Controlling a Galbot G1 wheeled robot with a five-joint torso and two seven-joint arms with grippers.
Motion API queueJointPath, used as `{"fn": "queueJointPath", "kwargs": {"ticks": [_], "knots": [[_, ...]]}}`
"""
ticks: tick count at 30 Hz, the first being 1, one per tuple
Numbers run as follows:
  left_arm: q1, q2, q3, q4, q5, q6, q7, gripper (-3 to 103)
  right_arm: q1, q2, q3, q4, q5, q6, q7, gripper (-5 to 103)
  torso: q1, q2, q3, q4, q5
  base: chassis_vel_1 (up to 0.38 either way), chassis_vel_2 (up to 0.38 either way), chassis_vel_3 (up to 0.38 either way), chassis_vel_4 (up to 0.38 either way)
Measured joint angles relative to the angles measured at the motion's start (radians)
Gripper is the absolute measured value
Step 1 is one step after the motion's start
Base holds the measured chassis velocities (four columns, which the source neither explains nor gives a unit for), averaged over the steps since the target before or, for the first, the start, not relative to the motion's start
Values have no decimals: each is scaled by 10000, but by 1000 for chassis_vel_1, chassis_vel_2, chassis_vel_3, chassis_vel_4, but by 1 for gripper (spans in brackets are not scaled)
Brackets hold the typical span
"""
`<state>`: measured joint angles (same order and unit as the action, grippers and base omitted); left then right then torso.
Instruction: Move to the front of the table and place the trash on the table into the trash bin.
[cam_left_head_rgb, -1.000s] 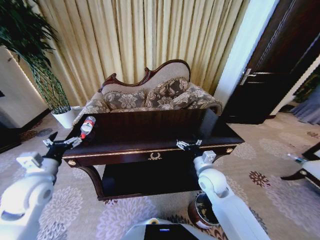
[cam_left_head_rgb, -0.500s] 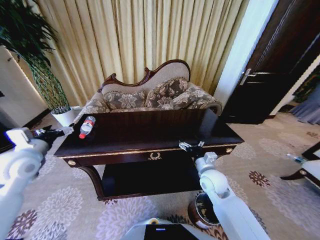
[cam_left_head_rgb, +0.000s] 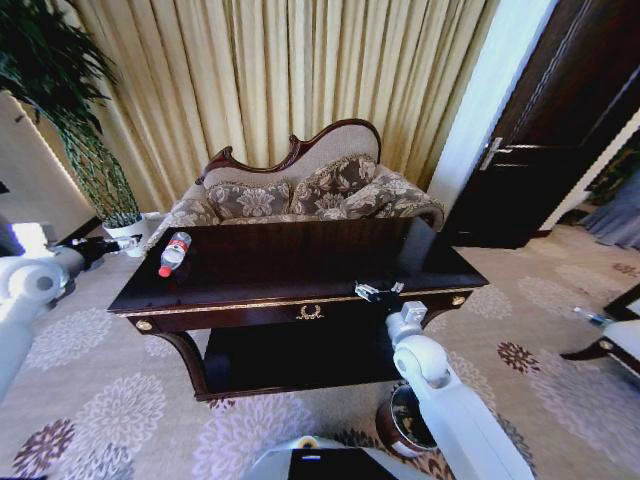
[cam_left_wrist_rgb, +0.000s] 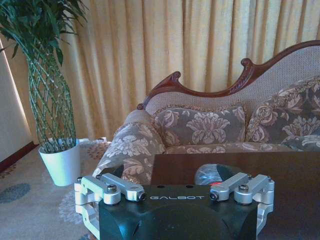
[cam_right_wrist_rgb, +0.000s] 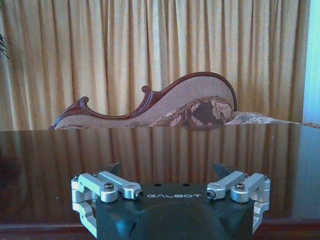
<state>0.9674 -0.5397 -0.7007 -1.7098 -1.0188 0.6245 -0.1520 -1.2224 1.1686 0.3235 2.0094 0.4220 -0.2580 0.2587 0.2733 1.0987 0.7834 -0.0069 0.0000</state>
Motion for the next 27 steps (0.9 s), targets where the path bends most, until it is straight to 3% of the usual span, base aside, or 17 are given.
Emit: {"fn": "queueJointPath", "kwargs": {"ticks": [9,15,27], "knots": [[-765,-994,1599,-329,517,177,-755,100,18,-107,188,-62,51,3,17,100,0,0,0,-2,-1,0,0,0,0],[-990,-1383,1913,-601,191,1033,-1785,100,-65,-178,439,-151,70,32,-11,100,-1,0,-1,0,2,0,0,0,0],[-816,-1359,1548,-366,165,1145,-1725,100,-22,-69,274,-330,-18,155,-42,100,-1,0,-1,0,0,0,0,0,0]]}}
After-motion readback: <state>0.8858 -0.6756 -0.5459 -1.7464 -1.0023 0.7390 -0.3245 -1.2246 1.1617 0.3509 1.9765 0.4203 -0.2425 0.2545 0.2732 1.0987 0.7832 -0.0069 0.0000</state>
